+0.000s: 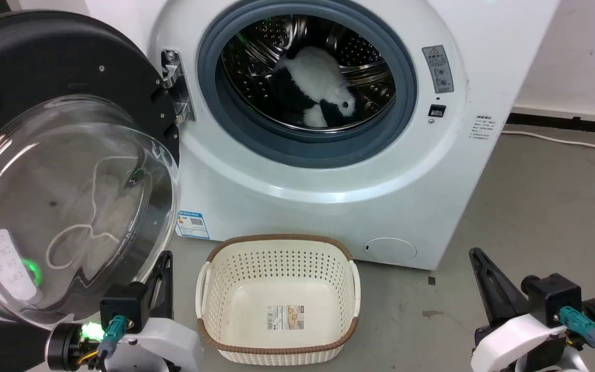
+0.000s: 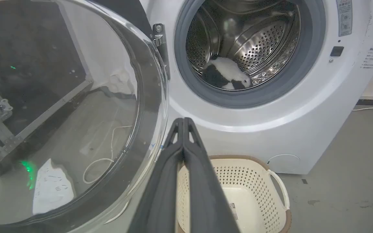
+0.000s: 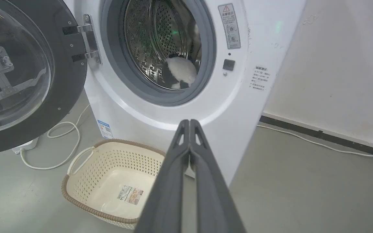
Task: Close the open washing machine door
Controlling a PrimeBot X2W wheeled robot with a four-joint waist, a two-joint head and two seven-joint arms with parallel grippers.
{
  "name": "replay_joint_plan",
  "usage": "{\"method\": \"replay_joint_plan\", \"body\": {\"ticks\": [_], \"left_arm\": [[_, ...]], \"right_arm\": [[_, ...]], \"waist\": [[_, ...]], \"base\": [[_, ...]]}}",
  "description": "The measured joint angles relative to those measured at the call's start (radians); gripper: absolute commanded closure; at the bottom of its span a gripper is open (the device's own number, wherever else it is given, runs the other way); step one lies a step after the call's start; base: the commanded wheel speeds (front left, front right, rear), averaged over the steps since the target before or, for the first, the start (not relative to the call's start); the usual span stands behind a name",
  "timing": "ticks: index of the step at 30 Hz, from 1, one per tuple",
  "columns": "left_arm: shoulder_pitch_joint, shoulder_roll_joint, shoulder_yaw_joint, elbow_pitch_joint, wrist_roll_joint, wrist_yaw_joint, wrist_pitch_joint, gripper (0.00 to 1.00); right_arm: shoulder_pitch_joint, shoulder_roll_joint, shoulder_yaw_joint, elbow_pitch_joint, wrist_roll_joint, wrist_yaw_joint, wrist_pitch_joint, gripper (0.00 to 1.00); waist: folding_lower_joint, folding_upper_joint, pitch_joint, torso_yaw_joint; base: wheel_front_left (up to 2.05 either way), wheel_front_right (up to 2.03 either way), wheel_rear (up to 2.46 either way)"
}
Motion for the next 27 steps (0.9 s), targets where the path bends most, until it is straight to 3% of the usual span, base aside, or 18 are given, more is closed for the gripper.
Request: {"method": "replay_joint_plan", "body": {"ticks": [27], "left_arm": [[0.000, 0.000, 0.000, 0.000, 0.000, 0.000, 0.000, 1.00]], "right_arm": [[0.000, 0.000, 0.000, 0.000, 0.000, 0.000, 0.000, 1.00]], "waist": [[0.0000, 0.0000, 0.000, 0.000]], "base": [[0.00, 0.00, 0.00]]}}
